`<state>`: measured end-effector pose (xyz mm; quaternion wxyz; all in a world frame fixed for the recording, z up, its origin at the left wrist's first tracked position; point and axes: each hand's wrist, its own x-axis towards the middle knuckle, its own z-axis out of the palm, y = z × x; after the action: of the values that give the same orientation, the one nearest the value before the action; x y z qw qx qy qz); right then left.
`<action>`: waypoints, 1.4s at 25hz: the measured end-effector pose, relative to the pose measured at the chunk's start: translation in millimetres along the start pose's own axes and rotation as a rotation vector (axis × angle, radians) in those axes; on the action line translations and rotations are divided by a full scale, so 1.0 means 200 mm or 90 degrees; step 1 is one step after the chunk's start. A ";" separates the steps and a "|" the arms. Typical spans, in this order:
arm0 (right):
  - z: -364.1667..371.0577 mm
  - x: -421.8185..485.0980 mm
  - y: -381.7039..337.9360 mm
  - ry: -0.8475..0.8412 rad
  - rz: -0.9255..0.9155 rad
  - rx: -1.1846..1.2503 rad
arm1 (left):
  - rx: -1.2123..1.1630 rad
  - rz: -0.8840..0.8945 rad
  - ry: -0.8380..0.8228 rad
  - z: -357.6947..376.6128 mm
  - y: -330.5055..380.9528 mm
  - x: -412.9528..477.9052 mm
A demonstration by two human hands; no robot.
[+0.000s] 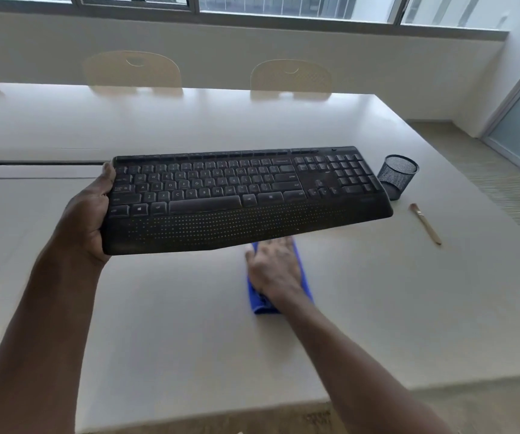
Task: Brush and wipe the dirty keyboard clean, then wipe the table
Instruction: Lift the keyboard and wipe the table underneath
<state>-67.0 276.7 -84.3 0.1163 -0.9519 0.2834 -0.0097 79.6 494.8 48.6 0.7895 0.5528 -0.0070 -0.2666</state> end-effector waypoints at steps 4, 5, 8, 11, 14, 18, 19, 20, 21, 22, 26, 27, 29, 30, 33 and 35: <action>0.14 -0.20 -0.45 0.017 -0.227 0.046 | 0.013 -0.018 0.006 -0.03 0.01 0.05; 0.17 -0.29 -0.51 -0.001 -0.296 0.052 | 0.013 -0.029 -0.001 -0.03 0.01 0.05; 0.19 -0.58 -0.47 -0.040 -0.429 0.024 | 0.023 -0.051 -0.016 -0.07 -0.03 0.09; 0.17 -0.74 -0.16 0.027 -0.389 -0.016 | 0.028 -0.090 -0.050 -0.15 -0.12 0.12; 0.08 -0.81 0.24 0.086 -0.253 -0.044 | 0.007 -0.143 -0.066 -0.21 -0.26 0.12; -0.09 -0.87 0.78 0.066 -0.056 -0.025 | -0.007 -0.185 -0.052 -0.24 -0.41 0.08; -0.13 -0.88 0.89 0.061 -0.007 -0.003 | -0.011 -0.193 -0.054 -0.23 -0.43 0.06; -0.16 -0.89 0.99 0.055 0.037 0.017 | -0.018 -0.197 -0.056 -0.22 -0.45 0.05; -0.18 -0.89 1.07 0.048 0.072 0.026 | -0.022 -0.198 -0.058 -0.21 -0.47 0.03; -0.20 -0.89 1.15 0.042 0.100 0.029 | -0.021 -0.199 -0.058 -0.19 -0.48 0.02; -0.26 -0.86 1.42 0.036 0.159 0.039 | -0.025 -0.213 -0.062 -0.13 -0.53 -0.03; -0.27 -0.84 1.47 0.032 0.159 0.043 | -0.025 -0.214 -0.062 -0.12 -0.55 -0.04; -0.29 -0.81 1.55 0.019 0.152 0.046 | -0.020 -0.212 -0.059 -0.08 -0.57 -0.05; -0.29 -0.80 1.59 0.017 0.148 0.046 | -0.015 -0.208 -0.059 -0.07 -0.57 -0.06; -0.33 -0.76 1.71 0.014 0.143 0.052 | -0.003 -0.184 -0.042 0.00 -0.58 -0.05; -0.35 -0.74 1.78 0.005 0.136 0.053 | 0.012 -0.166 -0.035 0.03 -0.59 -0.05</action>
<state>-388.6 51.9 -90.1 0.1547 -0.9107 0.3828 -0.0130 20.9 464.3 -48.8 0.7426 0.5485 0.0407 -0.3822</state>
